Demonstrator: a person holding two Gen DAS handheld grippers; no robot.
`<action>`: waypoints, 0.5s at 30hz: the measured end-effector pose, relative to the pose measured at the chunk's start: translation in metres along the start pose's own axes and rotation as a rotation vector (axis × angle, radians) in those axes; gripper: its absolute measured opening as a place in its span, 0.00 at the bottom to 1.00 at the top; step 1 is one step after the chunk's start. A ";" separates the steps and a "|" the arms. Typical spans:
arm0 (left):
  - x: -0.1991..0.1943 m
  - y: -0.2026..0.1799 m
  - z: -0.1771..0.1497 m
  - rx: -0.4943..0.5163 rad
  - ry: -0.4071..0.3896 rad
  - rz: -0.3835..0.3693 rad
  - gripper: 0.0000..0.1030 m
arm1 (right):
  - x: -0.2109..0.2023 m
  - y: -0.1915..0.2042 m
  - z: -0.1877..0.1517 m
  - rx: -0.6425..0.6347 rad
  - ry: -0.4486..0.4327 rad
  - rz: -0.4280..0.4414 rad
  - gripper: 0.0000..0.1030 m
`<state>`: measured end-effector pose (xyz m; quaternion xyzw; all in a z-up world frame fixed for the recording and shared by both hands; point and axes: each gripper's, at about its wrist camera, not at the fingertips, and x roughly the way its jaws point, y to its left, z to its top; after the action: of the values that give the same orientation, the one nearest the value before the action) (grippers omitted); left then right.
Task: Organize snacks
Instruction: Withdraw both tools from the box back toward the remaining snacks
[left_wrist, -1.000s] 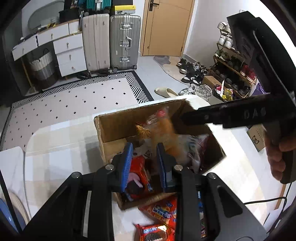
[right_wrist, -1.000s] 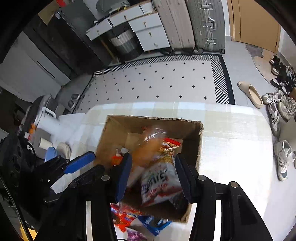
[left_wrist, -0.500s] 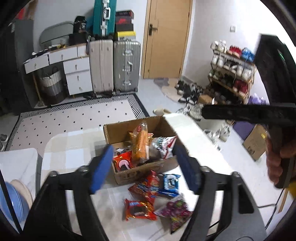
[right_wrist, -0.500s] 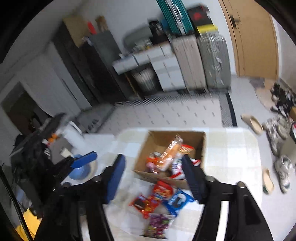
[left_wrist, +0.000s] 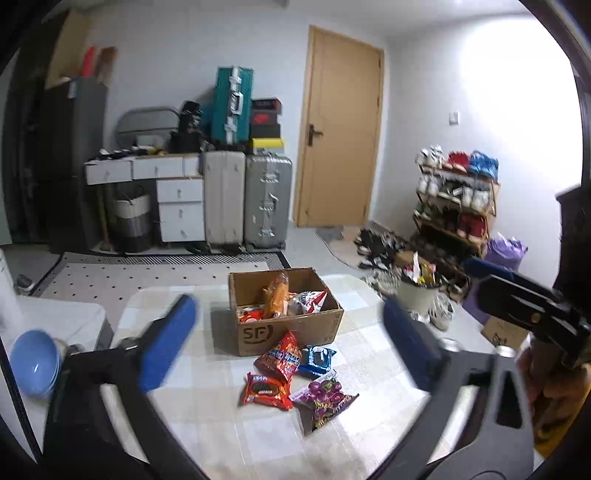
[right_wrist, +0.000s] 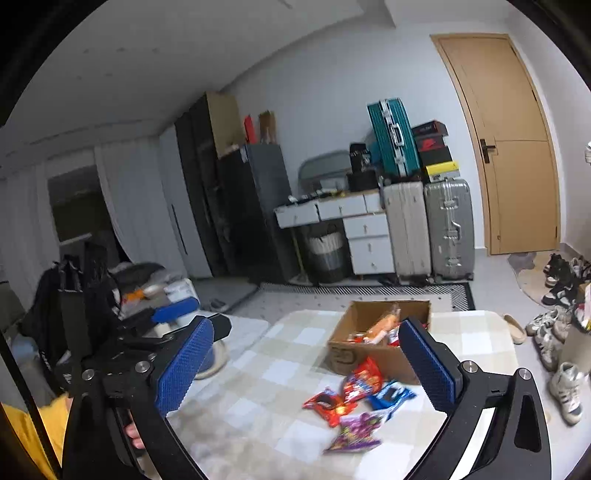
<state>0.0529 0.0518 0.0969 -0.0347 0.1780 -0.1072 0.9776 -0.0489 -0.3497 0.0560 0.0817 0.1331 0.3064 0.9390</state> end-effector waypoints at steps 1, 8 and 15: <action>-0.013 -0.001 -0.008 -0.024 -0.020 -0.004 0.99 | -0.007 0.003 -0.006 -0.006 -0.021 -0.012 0.99; -0.063 -0.006 -0.062 -0.104 -0.031 0.001 0.99 | -0.051 0.041 -0.054 -0.104 -0.110 -0.087 0.99; -0.046 -0.006 -0.099 -0.126 0.092 0.042 0.99 | -0.043 0.041 -0.090 -0.052 -0.055 -0.055 0.99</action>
<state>-0.0251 0.0533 0.0204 -0.0875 0.2297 -0.0770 0.9663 -0.1323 -0.3359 -0.0114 0.0618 0.1014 0.2813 0.9522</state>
